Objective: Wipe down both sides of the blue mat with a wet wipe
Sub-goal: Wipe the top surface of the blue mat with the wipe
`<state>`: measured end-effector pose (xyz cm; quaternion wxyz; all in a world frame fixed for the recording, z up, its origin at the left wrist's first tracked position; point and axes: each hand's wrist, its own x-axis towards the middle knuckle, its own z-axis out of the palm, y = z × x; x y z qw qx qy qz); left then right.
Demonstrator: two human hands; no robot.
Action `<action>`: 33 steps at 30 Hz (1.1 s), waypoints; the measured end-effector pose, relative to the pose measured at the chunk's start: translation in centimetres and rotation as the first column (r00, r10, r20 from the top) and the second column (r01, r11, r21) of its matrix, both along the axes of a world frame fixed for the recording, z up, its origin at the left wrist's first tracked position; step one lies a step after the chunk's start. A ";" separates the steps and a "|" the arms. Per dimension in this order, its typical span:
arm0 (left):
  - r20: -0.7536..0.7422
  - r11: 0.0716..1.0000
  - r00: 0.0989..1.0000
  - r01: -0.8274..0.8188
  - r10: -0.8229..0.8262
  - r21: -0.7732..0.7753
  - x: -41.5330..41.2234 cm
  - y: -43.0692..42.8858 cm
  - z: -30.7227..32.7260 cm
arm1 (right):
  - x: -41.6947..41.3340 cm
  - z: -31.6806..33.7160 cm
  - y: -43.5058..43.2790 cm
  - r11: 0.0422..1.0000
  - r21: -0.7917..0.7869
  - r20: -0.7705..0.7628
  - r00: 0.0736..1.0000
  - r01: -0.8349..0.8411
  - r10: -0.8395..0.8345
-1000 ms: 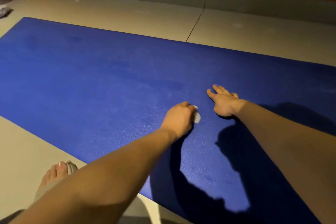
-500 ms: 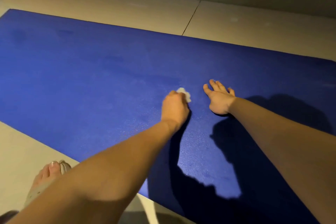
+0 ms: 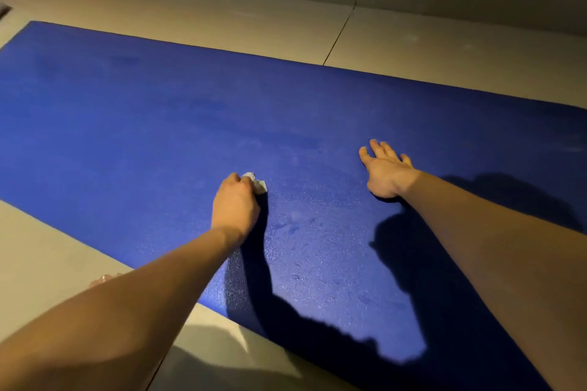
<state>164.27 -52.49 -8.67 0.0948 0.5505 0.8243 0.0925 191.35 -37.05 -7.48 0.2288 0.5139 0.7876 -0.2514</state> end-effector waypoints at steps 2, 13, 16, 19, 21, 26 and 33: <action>0.017 0.999 0.999 0.031 -0.031 0.015 3.0 0.4 0.5 | -0.1 0.4 0.0 1.000 -0.007 0.007 1.000 -0.004 0.004; 0.079 0.870 0.871 0.490 -0.485 -0.052 11.6 0.3 0.0 | 4.1 3.0 -6.1 1.000 0.013 0.144 0.989 0.015 -0.016; -0.035 0.932 0.931 0.363 -0.363 -0.018 6.8 -0.4 -0.3 | 4.7 2.6 -8.9 0.997 0.062 0.098 0.995 -0.036 0.030; -0.098 0.975 0.971 0.220 -0.217 0.021 2.6 -1.6 -0.7 | 4.3 2.1 -10.6 0.999 0.021 0.089 0.996 -0.032 0.030; -0.071 0.989 0.987 0.146 -0.147 -0.019 2.0 -2.0 -0.7 | 4.0 1.5 -11.5 0.999 -0.015 0.104 0.994 -0.036 0.038; 0.178 0.997 0.984 -0.005 0.019 -0.074 4.9 -1.6 -0.6 | 3.4 1.0 -12.0 0.998 -0.045 0.142 0.989 -0.031 0.038; 0.388 0.966 0.893 0.258 -0.228 -0.025 16.9 -3.9 -0.5 | 3.9 0.6 -11.2 0.993 -0.092 0.141 0.986 -0.073 0.085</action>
